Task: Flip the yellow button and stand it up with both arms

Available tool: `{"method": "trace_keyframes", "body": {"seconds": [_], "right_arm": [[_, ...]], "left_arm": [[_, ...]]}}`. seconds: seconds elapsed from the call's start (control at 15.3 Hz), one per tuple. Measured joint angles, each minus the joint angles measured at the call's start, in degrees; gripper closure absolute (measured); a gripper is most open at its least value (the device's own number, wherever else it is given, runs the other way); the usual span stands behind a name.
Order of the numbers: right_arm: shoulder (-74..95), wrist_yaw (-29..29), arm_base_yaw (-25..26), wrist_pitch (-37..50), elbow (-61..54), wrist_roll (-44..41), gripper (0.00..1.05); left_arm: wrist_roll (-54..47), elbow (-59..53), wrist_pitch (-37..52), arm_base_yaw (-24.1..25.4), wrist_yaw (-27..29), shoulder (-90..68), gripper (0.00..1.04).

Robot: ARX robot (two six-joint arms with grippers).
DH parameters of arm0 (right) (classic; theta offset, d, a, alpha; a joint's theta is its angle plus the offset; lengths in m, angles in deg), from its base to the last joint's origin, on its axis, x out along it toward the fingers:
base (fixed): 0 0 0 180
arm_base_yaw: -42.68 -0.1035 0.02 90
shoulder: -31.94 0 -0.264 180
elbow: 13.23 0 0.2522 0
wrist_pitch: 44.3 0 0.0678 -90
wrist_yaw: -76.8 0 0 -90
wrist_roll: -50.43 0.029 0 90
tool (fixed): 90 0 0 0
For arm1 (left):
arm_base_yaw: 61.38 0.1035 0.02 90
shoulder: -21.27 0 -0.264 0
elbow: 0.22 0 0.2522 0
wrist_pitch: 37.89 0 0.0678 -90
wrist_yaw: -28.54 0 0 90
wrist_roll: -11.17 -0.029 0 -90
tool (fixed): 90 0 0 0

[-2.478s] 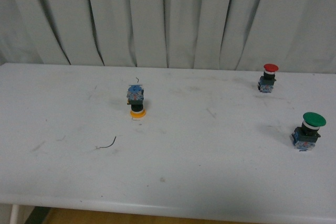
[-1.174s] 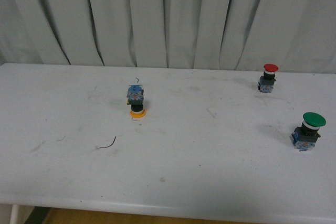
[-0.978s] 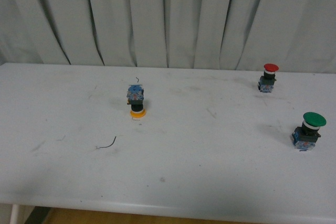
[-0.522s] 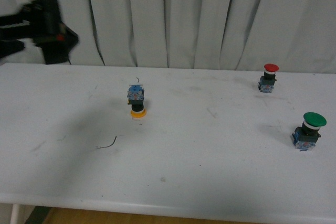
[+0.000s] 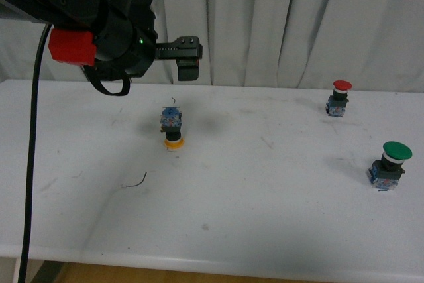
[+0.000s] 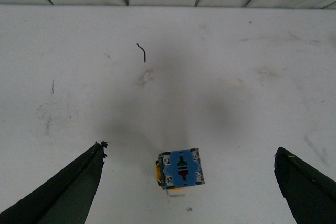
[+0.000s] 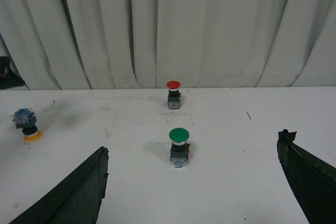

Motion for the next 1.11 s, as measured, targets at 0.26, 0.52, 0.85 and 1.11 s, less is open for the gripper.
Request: {"method": "trace_keyframes", "body": {"seconds": [0.26,0.52,0.85,1.11], "right_arm": [[0.0,0.0,0.0,0.0,0.0,0.0,0.06],[0.0,0.0,0.0,0.0,0.0,0.0,0.06],[0.0,0.0,0.0,0.0,0.0,0.0,0.06],[0.0,0.0,0.0,0.0,0.0,0.0,0.06]], "left_arm": [[3.02,6.01,-6.82,0.33,1.66,-6.4,0.07],[4.5,7.06,-7.78,-0.37,1.07,-7.67,0.07],[2.47,8.02,-8.44,-1.79,1.79,-10.36,0.07],[0.94,9.66,-8.68,-2.01,2.78,-11.47,0.07]]}}
